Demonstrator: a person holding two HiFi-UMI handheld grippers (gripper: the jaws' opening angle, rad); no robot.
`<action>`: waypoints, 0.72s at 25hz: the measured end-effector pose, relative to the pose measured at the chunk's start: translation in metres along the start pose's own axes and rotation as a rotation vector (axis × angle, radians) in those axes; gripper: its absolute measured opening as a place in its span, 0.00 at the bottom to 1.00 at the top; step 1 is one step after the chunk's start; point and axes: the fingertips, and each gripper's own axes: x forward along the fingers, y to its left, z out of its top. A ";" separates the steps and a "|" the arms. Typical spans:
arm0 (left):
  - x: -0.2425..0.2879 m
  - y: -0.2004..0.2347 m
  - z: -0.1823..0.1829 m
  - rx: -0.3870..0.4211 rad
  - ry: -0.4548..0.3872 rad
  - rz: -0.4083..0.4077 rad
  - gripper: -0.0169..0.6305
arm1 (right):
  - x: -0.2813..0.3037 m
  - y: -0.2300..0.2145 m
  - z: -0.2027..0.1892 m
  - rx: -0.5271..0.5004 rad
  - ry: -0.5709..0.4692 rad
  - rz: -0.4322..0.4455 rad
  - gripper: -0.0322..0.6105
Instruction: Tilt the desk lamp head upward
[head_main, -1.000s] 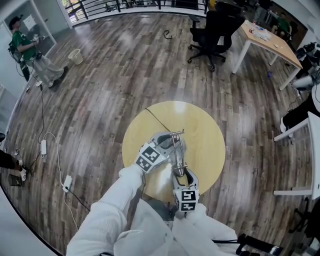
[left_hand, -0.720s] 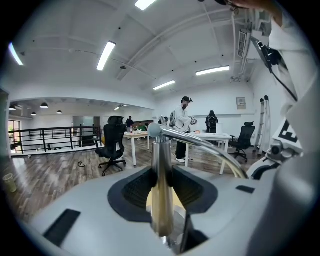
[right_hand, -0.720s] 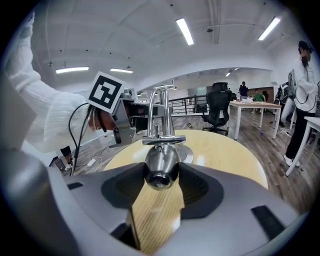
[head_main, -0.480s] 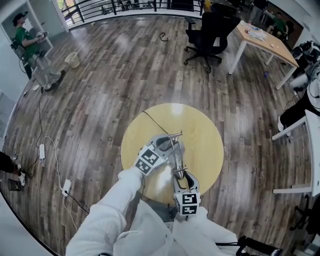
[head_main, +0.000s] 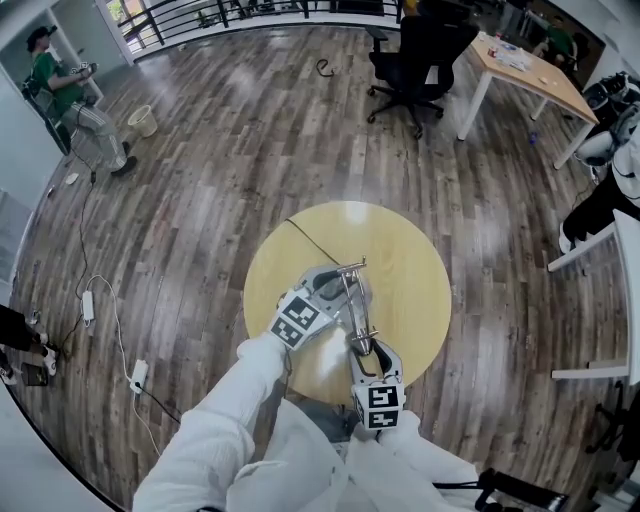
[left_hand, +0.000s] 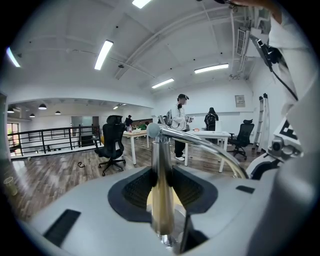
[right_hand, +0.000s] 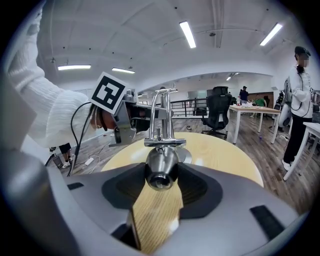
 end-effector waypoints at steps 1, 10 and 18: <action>0.001 0.000 -0.001 0.001 0.003 0.000 0.22 | 0.000 0.000 0.000 -0.001 0.004 0.001 0.37; 0.005 0.004 -0.008 0.013 0.002 -0.005 0.22 | -0.014 -0.002 0.008 -0.017 0.004 0.001 0.37; 0.002 0.002 -0.013 0.030 0.010 -0.002 0.22 | -0.040 0.003 0.018 -0.028 0.030 0.012 0.37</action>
